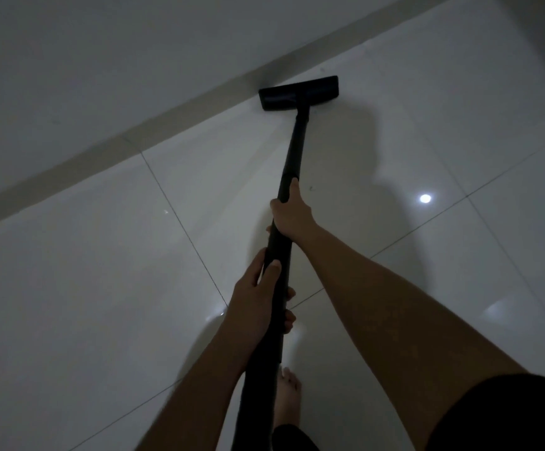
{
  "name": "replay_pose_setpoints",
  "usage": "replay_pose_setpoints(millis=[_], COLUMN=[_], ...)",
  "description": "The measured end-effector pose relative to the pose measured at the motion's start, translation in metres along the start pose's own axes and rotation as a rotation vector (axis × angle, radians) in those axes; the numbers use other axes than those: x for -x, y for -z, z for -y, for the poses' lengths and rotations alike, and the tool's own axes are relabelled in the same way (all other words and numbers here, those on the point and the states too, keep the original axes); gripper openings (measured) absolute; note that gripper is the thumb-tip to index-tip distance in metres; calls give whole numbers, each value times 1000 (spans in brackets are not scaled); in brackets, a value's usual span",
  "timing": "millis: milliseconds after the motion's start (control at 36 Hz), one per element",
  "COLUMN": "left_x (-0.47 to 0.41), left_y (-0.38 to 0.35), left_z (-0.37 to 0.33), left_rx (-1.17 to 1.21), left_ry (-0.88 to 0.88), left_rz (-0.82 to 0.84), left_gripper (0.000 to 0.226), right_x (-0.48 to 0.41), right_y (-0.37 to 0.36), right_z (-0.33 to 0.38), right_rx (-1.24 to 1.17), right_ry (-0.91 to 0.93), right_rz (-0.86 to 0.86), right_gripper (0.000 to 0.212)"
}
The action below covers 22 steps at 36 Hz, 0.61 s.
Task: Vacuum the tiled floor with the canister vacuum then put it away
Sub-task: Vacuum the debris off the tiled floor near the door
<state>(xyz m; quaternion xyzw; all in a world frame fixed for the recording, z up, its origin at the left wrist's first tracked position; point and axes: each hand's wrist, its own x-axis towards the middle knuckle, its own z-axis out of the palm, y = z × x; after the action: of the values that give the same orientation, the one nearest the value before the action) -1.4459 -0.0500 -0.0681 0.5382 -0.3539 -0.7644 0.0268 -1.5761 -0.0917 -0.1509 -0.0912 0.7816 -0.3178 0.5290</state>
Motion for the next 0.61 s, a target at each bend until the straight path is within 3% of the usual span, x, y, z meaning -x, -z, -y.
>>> replay_pose_setpoints(millis=[278, 611], left_x=[-8, 43], left_y=[-9, 6], left_z=[-5, 24], left_rx=[-24, -84], left_ry=[-19, 14], left_rz=[25, 35], left_gripper=[34, 38], right_x=[-4, 47], right_y=[15, 0], right_z=[7, -30], right_rx=[4, -81], right_ry=[0, -74], right_rz=[-14, -34], right_gripper=[70, 69])
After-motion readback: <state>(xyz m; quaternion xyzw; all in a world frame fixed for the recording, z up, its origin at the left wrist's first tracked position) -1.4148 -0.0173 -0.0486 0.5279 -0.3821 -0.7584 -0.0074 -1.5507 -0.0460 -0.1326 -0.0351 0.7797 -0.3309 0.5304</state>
